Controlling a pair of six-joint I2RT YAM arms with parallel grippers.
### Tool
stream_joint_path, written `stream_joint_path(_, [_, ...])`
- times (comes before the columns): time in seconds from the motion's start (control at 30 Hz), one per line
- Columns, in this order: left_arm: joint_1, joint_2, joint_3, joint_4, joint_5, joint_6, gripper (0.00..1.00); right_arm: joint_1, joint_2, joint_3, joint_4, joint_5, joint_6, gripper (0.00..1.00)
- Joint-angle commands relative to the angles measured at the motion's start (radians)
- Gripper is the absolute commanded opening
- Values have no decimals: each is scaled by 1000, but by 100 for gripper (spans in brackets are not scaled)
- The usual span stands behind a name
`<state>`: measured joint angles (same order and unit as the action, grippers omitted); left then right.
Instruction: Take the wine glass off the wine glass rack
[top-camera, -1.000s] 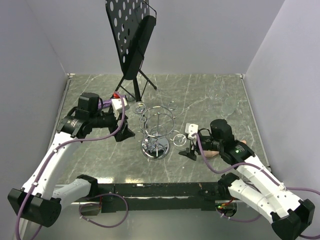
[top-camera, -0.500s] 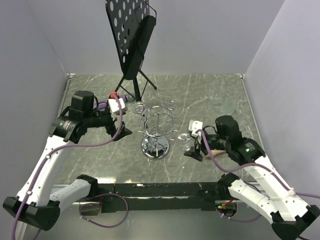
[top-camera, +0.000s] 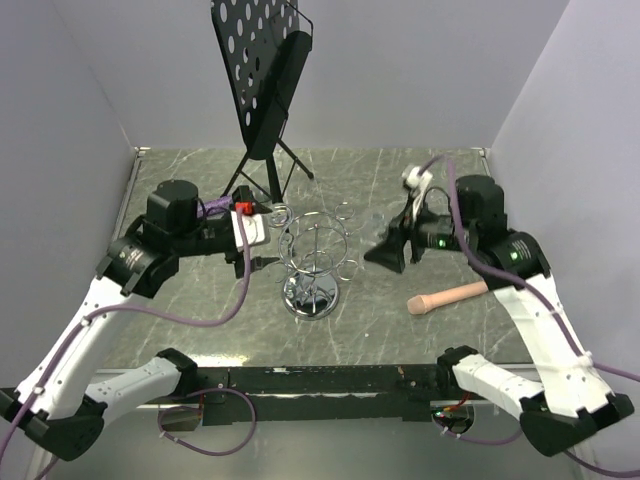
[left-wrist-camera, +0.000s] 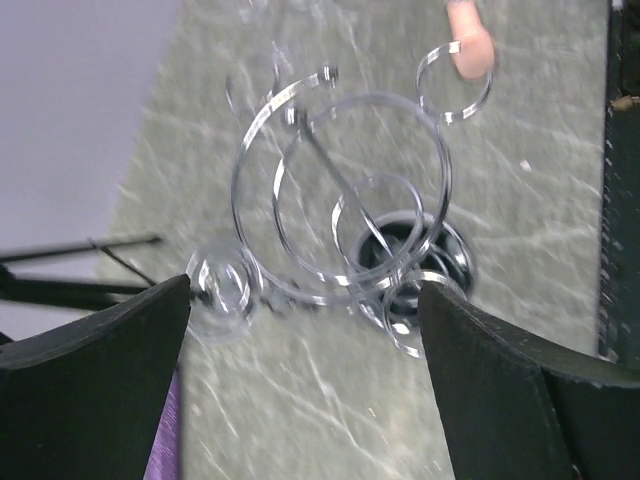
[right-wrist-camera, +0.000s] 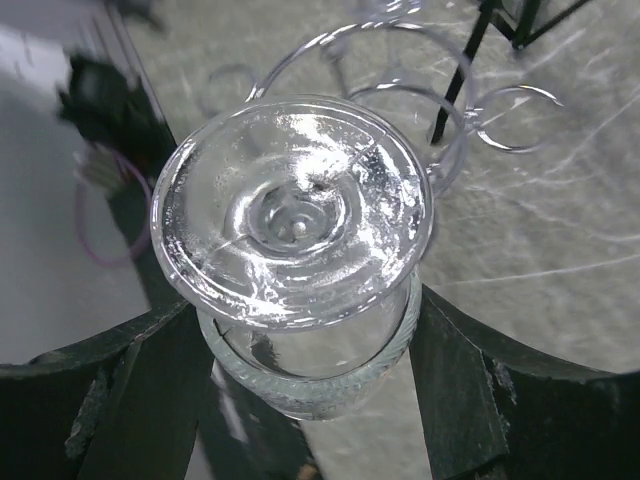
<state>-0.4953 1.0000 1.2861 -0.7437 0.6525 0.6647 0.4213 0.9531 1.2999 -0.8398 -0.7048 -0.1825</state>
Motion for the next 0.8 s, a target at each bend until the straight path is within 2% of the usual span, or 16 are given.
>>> stream_joint_path(0.0, [-96, -86, -76, 318, -85, -52, 100, -124, 62, 48, 198, -151, 392, 0])
stream_joint_path(0.13, [-218, -136, -203, 590, -255, -79, 100, -170, 142, 122, 298, -191, 553, 0])
stream_joint_path(0.27, [-333, -97, -232, 710, -396, -57, 100, -170, 217, 185, 387, -234, 681, 0])
stream_joint_path(0.5, [-411, -32, -292, 964, -577, 36, 100, -187, 311, 190, 485, -297, 863, 0])
stream_joint_path(0.67, [-414, -17, -278, 988, -605, 81, 100, -188, 325, 151, 585, -418, 855, 0])
stream_joint_path(0.77, [-405, -24, -222, 907, -559, 133, 100, -182, 317, 122, 561, -470, 726, 0])
